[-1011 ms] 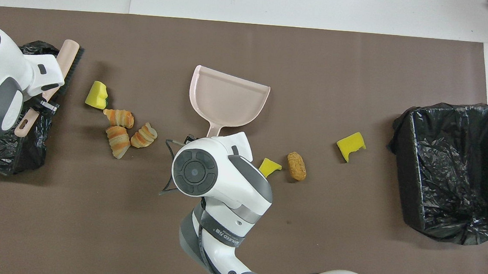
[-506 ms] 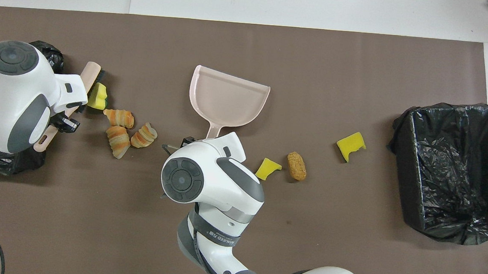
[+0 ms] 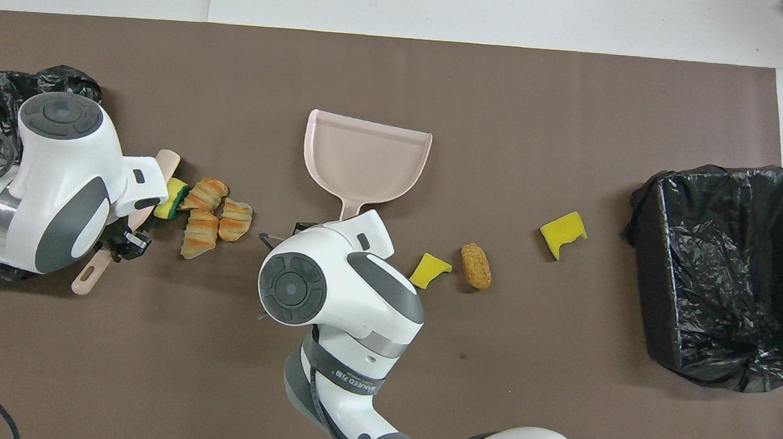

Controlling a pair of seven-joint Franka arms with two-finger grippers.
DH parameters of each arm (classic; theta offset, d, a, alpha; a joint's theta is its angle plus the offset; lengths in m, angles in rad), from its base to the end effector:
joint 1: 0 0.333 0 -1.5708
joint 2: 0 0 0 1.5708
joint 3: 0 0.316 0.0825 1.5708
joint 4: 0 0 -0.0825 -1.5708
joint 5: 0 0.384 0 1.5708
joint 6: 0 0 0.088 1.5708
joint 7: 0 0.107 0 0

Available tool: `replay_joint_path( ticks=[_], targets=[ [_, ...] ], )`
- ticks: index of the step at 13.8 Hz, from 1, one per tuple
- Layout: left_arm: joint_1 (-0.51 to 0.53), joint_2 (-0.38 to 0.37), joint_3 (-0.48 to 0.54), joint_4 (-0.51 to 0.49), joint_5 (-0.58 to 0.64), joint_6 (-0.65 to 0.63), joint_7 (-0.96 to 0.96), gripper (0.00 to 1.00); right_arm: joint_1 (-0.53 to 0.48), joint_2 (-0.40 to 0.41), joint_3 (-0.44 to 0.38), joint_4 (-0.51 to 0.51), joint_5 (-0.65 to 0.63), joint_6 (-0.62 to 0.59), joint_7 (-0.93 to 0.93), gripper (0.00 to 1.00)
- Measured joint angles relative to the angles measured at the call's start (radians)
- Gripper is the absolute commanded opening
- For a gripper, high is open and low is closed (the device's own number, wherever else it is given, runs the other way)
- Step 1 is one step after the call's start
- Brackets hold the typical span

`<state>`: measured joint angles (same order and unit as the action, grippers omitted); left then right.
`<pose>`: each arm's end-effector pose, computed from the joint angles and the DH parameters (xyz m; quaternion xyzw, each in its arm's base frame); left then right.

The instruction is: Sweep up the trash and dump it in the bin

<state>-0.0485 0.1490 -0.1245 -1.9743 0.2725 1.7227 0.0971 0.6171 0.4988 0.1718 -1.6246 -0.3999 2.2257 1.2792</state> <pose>0.5362 -0.0669 0.3722 -0.9569 0.1784 0.1916 0.1258 0.5080 0.4722 0.3476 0.9804 -0.1423 0.1356 0.0151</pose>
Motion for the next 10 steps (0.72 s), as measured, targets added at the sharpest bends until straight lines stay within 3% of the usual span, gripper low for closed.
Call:
replay_joint_path(
  ticks=[7,10],
  targets=[
    [0.060,-0.040,0.025,0.071,-0.111,-0.003,-0.079,0.00,-0.055,-0.035,-0.002,0.017,0.003,-0.001,-0.346,0.00],
    [0.093,-0.043,0.026,0.029,-0.172,0.078,-0.206,0.00,-0.067,-0.075,-0.001,0.010,0.068,-0.022,-0.552,0.00]
  ],
)
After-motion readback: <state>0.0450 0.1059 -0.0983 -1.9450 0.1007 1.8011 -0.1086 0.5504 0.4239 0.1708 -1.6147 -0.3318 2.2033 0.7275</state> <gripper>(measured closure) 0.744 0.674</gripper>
